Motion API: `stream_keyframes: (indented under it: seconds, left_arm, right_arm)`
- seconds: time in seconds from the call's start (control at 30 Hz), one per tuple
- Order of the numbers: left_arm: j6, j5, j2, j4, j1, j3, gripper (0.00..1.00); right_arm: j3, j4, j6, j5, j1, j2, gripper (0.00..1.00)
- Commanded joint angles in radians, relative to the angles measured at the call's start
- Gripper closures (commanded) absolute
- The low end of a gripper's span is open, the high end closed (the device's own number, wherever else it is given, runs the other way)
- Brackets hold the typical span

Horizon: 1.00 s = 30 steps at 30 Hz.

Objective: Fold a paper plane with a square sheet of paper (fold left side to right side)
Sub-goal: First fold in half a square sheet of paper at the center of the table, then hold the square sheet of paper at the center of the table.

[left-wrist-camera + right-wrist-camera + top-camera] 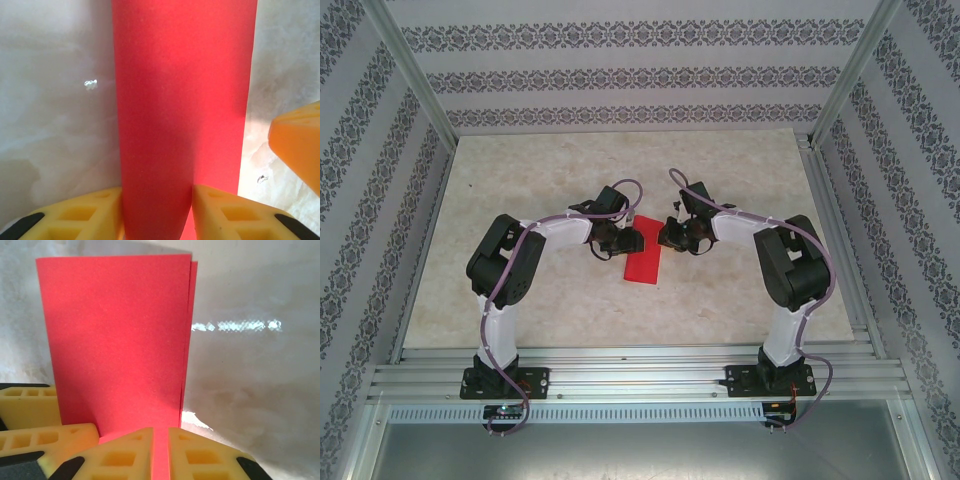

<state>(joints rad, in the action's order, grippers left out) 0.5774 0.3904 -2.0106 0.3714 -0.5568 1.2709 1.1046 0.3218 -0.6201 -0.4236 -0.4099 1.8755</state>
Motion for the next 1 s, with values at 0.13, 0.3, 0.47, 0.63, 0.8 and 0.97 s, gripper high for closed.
stream_keyframes:
  seconds: [0.13,0.3,0.47,0.63,0.8,0.97]
  left_arm:
    - [-0.034,-0.027,-0.073,-0.020,-0.019,-0.037,0.58]
    - [-0.034,-0.026,-0.077,-0.022,-0.019,-0.037,0.58]
    - [-0.034,-0.027,-0.077,-0.020,-0.018,-0.038,0.58]
    - [-0.034,-0.027,-0.079,-0.022,-0.019,-0.037,0.58]
    - [-0.034,-0.028,-0.079,-0.021,-0.019,-0.037,0.58]
    - [-0.034,-0.028,-0.078,-0.022,-0.019,-0.038,0.58]
  right_arm:
    - [0.001,-0.010,-0.018,0.023,0.006,-0.041,0.84]
    - [0.014,-0.002,-0.012,0.011,-0.004,-0.022,0.84]
    - [0.027,-0.003,-0.016,0.006,-0.017,0.008,0.87]
    - [0.037,0.002,-0.017,0.004,-0.026,0.034,0.89]
    - [0.049,0.006,-0.016,0.003,-0.036,0.061,0.90]
    - [0.055,0.034,-0.006,0.018,-0.041,0.079,0.90]
